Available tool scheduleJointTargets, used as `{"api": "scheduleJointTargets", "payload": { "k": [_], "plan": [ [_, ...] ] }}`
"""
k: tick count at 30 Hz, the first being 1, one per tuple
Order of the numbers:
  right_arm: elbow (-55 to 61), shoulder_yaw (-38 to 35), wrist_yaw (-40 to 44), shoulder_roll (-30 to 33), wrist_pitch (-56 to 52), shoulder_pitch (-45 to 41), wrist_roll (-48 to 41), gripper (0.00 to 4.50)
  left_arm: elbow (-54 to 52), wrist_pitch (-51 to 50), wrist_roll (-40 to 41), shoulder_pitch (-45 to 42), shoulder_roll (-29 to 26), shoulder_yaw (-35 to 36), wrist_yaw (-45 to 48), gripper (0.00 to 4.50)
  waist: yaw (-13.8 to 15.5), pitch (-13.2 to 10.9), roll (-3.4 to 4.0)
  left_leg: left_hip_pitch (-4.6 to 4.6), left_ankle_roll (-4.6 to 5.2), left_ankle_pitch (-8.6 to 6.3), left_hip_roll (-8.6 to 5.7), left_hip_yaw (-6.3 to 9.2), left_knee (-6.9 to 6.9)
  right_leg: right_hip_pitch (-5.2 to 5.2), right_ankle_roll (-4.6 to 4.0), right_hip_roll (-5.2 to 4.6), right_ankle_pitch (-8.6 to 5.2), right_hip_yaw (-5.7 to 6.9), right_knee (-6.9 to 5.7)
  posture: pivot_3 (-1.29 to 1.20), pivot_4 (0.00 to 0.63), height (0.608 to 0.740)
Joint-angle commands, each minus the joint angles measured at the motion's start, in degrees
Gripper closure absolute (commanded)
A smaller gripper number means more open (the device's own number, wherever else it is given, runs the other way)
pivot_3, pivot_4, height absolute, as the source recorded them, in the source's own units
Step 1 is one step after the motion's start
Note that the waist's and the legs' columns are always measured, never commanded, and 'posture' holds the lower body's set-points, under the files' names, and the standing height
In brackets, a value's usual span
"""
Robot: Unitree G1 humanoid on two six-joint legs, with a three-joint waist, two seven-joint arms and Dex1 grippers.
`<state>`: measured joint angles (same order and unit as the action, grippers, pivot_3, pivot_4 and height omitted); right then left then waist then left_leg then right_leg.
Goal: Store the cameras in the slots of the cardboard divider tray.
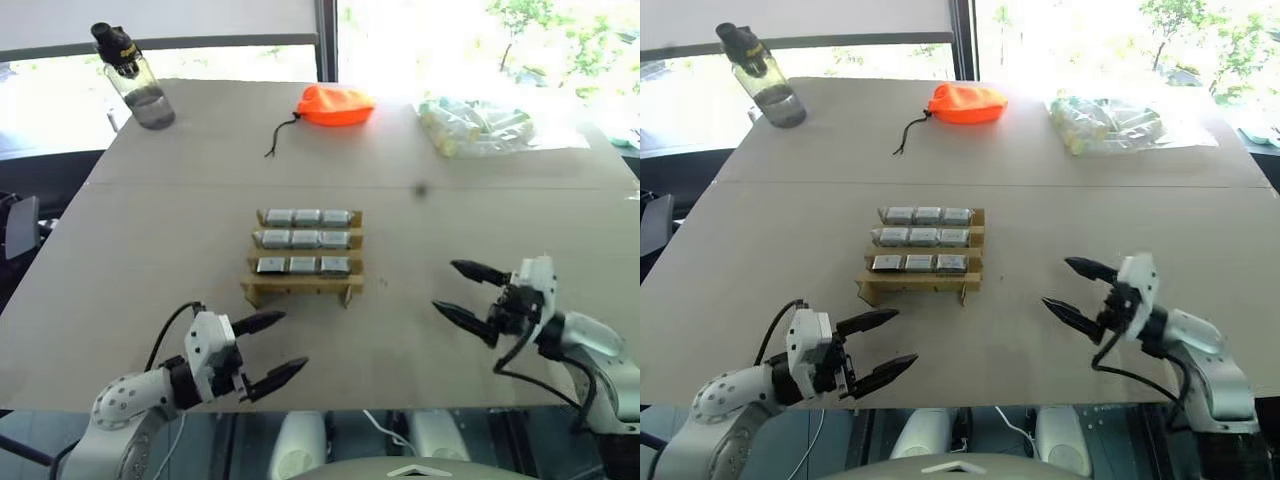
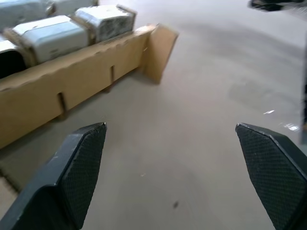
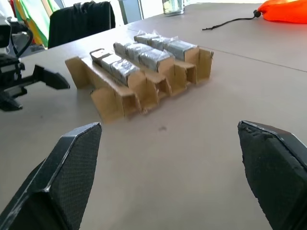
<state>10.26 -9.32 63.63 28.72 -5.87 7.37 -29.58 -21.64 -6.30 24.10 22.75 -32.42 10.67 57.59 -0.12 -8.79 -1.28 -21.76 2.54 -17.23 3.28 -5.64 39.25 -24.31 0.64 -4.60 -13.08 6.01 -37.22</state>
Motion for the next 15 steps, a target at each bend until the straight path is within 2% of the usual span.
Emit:
{"api": "scheduleJointTargets", "payload": {
  "k": [1,8,15],
  "plan": [
    [-4.8,-1.5,4.9,3.1,10.0,3.5,4.0,0.0,1.4,3.4,-0.7,-0.1,2.9,-0.8,-2.6,0.05,0.1,0.0,0.05,0.01,0.01,-0.01,-0.01,-0.01,0.0,0.03,0.0,-0.02,0.0,0.0,0.05,0.0,0.15,0.726],
    [-5.4,-0.7,2.7,1.5,16.0,10.3,5.6,0.0,1.4,7.4,-3.4,1.9,6.5,-3.9,-5.8,0.05,0.8,0.1,0.15,0.03,0.03,-0.01,0.03,0.06,0.01,0.06,0.0,0.02,-0.01,0.04,0.05,0.0,0.15,0.726],
    [-3.9,-1.1,-1.2,0.5,17.1,12.0,5.5,0.0,1.3,9.4,-3.9,5.3,8.4,-5.4,-8.3,0.05,0.9,0.1,0.22,0.02,0.03,-0.02,0.02,0.04,0.03,0.06,-0.13,-0.02,-0.12,0.01,0.08,0.0,0.15,0.726]
  ]
}}
